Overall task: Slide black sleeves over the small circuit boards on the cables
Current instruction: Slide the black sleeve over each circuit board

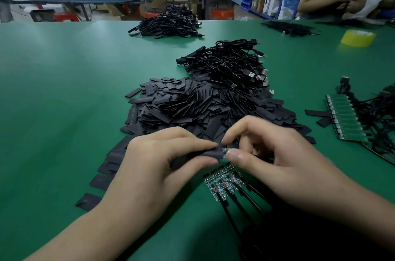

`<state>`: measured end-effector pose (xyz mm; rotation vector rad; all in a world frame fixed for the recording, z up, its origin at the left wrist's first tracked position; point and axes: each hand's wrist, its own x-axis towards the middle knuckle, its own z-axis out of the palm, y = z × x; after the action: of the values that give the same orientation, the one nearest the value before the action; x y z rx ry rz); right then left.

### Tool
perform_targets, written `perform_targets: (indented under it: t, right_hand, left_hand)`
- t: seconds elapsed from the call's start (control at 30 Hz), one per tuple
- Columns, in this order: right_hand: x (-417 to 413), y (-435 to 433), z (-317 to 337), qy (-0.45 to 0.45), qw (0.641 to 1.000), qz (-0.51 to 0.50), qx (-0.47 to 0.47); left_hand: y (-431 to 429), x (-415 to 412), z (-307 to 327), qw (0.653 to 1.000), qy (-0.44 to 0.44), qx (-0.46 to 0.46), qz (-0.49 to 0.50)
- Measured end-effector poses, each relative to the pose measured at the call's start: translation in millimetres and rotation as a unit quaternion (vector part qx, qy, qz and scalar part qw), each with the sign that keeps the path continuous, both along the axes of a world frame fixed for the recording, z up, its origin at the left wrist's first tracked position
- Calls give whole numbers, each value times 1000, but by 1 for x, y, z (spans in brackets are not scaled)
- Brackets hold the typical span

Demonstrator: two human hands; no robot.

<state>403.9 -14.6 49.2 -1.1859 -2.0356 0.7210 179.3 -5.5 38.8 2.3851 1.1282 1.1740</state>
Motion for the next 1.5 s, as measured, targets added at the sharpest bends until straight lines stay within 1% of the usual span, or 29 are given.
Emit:
perform_targets:
  t: [0.07,0.17,0.33,0.5,0.57,0.7,0.87,0.97,1.03,1.13,1.2,1.3,1.4,1.5]
  right_hand:
    - [2,-1,1,13,999,-11,48]
    - [2,-1,3,-25,990,-7,135]
    - [2,-1,4,-37,979,-15,201]
    - [1,-2,2,-48,971,-11,233]
    - [1,-1,1,-54,968,-11,246]
    - [2,-1,3,-63,964,-11,260]
    - [4,0,5,-71,959,-6,275]
    - [4,-1,5,-81,954,-6,288]
    - [4,-1,5,-84,953,-7,290]
    - [0,-3,2,-74,957,-13,280]
    - [-3,-5,1,-39,969,-22,245]
    - [-3,-5,3,33,987,-30,157]
    - [-2,-4,4,44,994,-23,99]
    - [-6,-5,2,43,995,-22,91]
  left_hand:
    - [1,0,0,1000,-23,-10,18]
    - [2,0,0,998,-55,-29,22]
    - [2,1,-1,991,-104,-78,7]
    - [-1,3,-4,971,-180,-156,-25]
    - [-1,3,-4,966,-192,-169,-36]
    - [0,3,-3,965,-195,-172,-42]
    - [1,1,-3,972,-182,-144,-45]
    - [0,1,-3,970,-186,-148,-51]
    - [0,1,-3,972,-178,-143,-48]
    - [-1,3,-2,982,-144,-114,-49]
    - [-1,3,-1,985,-136,-100,-42]
    - [0,2,0,987,-140,-78,-18]
    - [1,3,1,988,-143,-61,-2]
    - [1,4,0,988,-143,-34,38]
